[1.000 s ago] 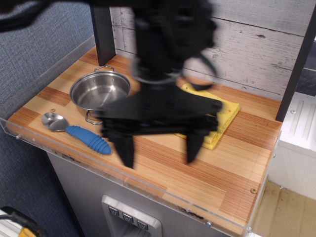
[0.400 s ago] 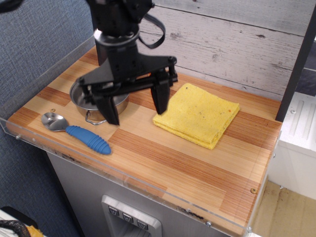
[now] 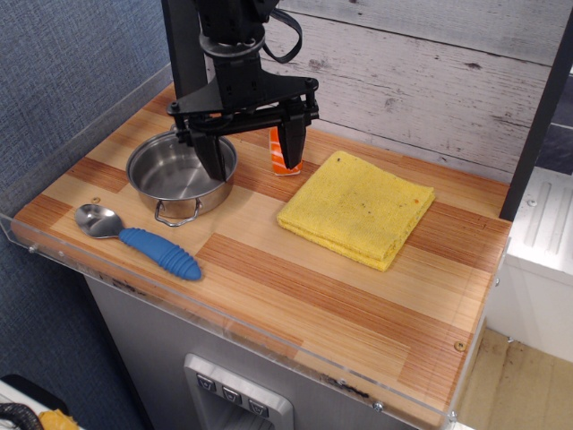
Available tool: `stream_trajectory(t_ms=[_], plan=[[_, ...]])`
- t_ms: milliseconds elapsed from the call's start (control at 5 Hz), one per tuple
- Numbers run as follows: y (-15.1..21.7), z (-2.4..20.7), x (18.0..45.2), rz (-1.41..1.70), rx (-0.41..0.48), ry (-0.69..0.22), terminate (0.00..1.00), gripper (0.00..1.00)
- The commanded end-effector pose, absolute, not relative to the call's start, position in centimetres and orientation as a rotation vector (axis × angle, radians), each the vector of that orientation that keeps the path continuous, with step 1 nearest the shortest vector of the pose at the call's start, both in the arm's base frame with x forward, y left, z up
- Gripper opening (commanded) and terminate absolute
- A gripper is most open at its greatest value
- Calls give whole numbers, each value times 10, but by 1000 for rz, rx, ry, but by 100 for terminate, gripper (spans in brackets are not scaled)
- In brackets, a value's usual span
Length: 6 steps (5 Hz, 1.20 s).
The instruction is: Move the piece of cake behind the yellow cloth
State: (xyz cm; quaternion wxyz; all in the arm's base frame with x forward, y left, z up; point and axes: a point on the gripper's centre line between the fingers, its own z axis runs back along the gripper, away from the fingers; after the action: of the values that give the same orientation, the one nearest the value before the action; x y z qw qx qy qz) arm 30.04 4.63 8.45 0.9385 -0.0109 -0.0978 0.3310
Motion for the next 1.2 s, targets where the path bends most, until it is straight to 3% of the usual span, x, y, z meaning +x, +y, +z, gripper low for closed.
stream_trajectory(t_ms=[0,400,1000], plan=[[66,76,349,672,-37,-282,0,100],[74,62,387,674,51,-275,0,100],[75,47,398,689,59,-263,0,100]])
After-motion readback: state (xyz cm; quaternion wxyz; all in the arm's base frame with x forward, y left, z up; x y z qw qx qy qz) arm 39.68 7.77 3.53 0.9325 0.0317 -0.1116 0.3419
